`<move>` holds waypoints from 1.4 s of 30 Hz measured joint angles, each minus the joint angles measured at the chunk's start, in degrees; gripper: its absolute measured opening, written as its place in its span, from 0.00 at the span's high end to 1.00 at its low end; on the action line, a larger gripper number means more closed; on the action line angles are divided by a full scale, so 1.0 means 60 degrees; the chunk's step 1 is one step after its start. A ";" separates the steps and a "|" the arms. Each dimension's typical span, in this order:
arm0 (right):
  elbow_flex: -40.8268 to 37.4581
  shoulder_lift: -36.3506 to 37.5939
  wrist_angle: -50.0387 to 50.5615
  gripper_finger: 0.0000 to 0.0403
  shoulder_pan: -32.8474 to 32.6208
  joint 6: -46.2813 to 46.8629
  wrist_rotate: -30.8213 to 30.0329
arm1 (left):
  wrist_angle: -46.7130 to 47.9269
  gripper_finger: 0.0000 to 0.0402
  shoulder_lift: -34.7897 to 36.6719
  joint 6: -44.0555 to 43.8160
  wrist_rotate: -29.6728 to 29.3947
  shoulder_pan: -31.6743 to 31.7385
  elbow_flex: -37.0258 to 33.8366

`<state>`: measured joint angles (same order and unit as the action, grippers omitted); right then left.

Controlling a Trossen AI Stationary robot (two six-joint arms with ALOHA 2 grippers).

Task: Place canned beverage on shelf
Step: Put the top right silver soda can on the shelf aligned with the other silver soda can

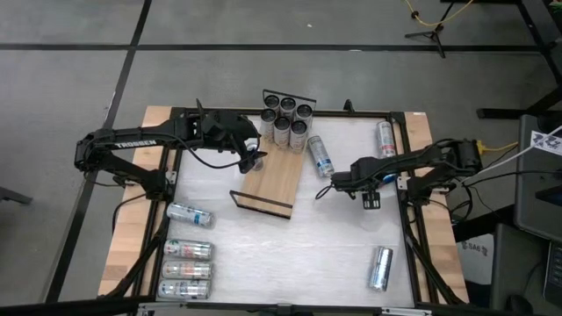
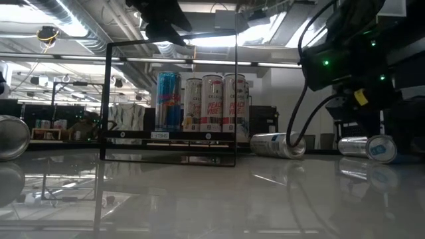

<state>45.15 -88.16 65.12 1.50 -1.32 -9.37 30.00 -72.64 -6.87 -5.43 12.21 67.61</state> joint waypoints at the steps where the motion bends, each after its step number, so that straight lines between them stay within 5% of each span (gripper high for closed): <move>1: -0.0003 0.0000 -0.0037 0.37 0.0000 0.0000 0.0003 | 0.0000 0.24 0.0000 -0.0001 -0.0003 0.0000 0.0000; 15: -0.0058 -0.0037 -0.0804 0.24 0.0007 -0.0305 0.0436 | 0.0000 0.24 0.0000 0.0000 0.0000 0.0000 0.0000; 27: -0.0044 -0.0029 -0.1149 0.42 0.0004 -0.0330 0.0535 | 0.0004 0.24 0.0000 -0.0001 0.0000 0.0000 0.0000; 42: 0.2458 -0.0033 -0.1128 0.41 0.0004 -0.0258 0.1424 | 0.0001 0.24 0.0000 -0.0001 0.0000 0.0000 0.0000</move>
<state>59.89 -88.36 58.36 1.52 -2.87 -0.82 30.01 -72.64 -6.87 -5.43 12.21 67.61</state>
